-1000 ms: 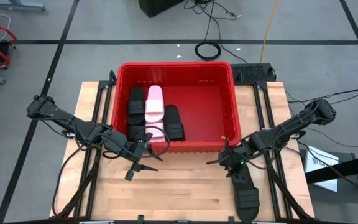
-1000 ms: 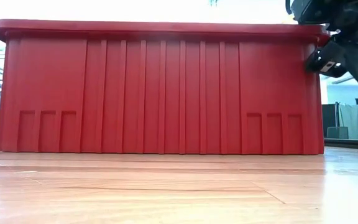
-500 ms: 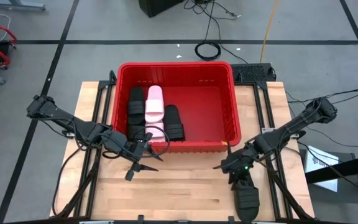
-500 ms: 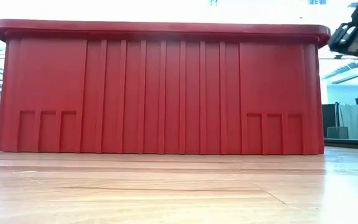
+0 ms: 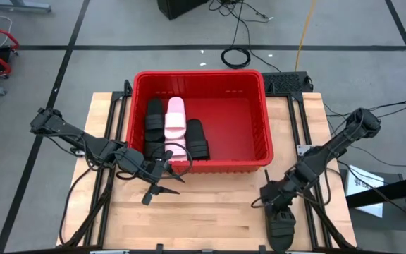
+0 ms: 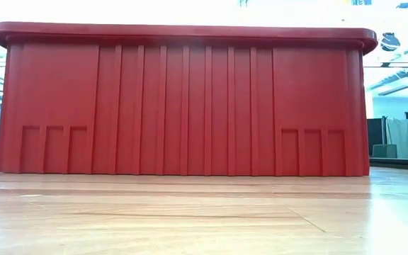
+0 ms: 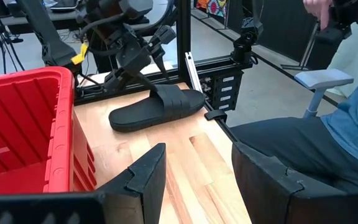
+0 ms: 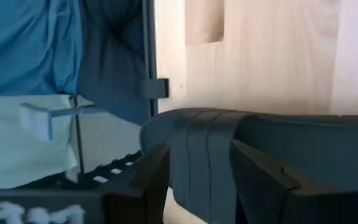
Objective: Pick and place slides into bin
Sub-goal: Put the black slipper into the red bin
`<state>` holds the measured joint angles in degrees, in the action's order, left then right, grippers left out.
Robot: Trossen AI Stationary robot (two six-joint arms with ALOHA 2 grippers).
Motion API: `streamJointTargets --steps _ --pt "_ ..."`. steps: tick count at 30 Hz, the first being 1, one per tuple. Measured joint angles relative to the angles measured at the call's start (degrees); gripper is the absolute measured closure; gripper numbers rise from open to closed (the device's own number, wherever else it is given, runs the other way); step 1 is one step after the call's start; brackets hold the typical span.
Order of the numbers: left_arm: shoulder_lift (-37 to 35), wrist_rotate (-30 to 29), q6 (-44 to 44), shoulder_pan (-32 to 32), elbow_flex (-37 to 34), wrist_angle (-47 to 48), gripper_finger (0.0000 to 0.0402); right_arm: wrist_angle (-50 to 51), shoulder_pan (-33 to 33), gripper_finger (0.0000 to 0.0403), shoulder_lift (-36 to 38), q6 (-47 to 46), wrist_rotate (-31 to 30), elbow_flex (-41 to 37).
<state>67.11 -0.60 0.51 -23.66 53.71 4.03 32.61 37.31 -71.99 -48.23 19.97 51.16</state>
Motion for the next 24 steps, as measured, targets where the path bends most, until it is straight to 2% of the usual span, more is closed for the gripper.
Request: streamJointTargets --steps 4,11,24 --pt "0.00 0.00 -0.02 0.00 0.00 0.00 0.0222 0.71 1.48 0.0248 0.00 -0.61 -3.47 -0.32" --pt "0.00 0.00 -0.02 0.00 0.00 0.00 0.0222 -1.63 3.18 0.0248 -0.03 -4.58 -2.23 -6.07" --pt "0.00 0.00 -0.02 0.00 0.00 0.00 0.0222 -25.23 6.44 0.0248 -0.04 -17.11 3.25 -18.28"
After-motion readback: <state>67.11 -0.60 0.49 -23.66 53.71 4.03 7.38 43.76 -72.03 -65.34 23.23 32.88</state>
